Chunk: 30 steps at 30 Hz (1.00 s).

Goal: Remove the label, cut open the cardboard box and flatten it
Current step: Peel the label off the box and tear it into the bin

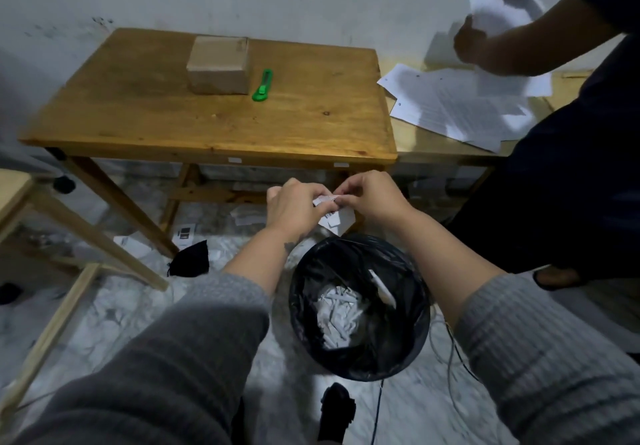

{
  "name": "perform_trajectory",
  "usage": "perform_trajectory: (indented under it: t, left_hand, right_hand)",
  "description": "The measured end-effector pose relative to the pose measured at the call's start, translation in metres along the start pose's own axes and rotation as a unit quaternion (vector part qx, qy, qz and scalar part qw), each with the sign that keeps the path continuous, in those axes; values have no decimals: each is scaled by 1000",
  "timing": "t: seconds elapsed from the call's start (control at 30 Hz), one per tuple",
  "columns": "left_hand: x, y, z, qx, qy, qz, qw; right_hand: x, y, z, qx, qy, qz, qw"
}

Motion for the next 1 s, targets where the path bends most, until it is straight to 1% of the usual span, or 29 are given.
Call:
perform_trajectory:
  t: [0.07,0.2,0.33,0.43,0.57,0.7,0.87,0.9,1.0]
  left_hand:
    - [7,-5,-2,4,-4,16,1000]
    - [16,-6,2,7,29,73,997]
    - [23,-8,2,23,8,172,985]
    - [28,-5,2,35,-2,169,985]
    - [30,-8,0,39,10,209,977]
    - [30,-8,-1,39,17,251,967]
    - [31,-8,0,26,10,240,970]
    - [31,-7,-1,30,5,218,976]
    - [35,-2,0,50,1,107,993]
  right_hand:
    - [6,5,-2,-13,-2,1,1000]
    - [16,9,-3,-45,3,11,999]
    - [20,20,-1,-16,35,-76,996]
    - [25,22,0,-5,40,-101,994]
    - [28,28,1,12,44,-108,993]
    - [30,33,3,14,35,-145,989]
    - [30,33,4,15,25,-137,990]
    - [29,32,4,17,27,-129,991]
    - [27,29,3,18,44,-77,996]
Point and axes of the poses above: each hand's wrist, its own z-axis away from the middle knuckle, its own y-axis out of the back of the hand, x = y × z, the point moved 8 cm from there along -z, towards the middle knuckle, and after that the axes turned 15 degrees about -z, right-handed, at the moved point
